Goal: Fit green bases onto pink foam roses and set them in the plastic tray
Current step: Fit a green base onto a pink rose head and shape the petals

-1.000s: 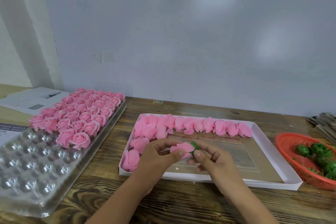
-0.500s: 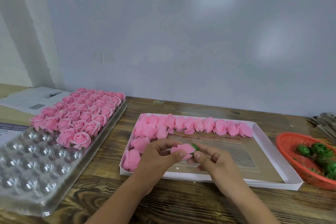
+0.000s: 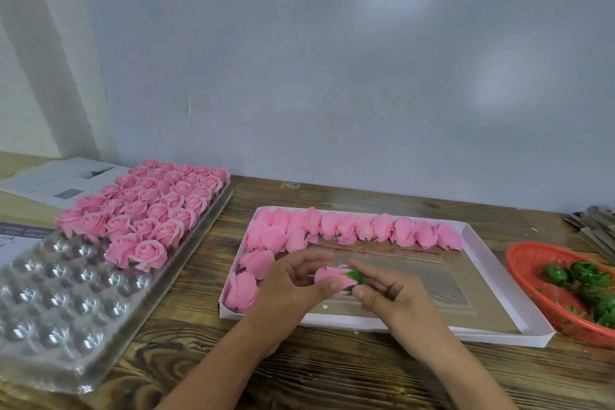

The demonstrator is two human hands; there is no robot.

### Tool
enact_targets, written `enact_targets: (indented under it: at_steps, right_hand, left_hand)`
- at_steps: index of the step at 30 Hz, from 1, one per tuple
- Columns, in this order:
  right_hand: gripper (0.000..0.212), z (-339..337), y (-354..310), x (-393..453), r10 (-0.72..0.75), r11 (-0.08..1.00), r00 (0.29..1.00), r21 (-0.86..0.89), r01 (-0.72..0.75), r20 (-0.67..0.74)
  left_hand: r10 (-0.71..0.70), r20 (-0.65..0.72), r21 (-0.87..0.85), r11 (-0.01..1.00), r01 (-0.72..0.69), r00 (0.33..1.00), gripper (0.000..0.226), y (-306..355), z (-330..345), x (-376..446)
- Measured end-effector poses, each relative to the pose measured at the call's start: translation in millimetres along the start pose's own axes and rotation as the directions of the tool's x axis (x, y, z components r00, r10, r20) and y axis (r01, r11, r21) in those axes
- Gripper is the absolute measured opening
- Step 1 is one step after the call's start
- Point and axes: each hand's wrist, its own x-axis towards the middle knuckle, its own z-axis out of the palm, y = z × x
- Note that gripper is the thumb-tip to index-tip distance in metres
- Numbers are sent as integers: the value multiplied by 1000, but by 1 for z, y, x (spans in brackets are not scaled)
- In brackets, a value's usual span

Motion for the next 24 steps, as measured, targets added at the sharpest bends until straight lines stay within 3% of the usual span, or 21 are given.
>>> enact_targets:
  at_steps: [4,9,24]
  right_hand:
    - [42,-1,3,-1,-29,998,999,-62,30,12]
    - [54,0,3,-1,-88,986,996,-138,89,13]
    - [45,2,3,-3,-97,973,995,-208,95,2]
  left_hand:
    - [-15,5,0,1000,15,1000,44,-2,0,0]
    - [-18,28,2,1000,18,999,39,-2,0,1]
    - [10,51,9,1000,-10,999,46,-4,-2,0]
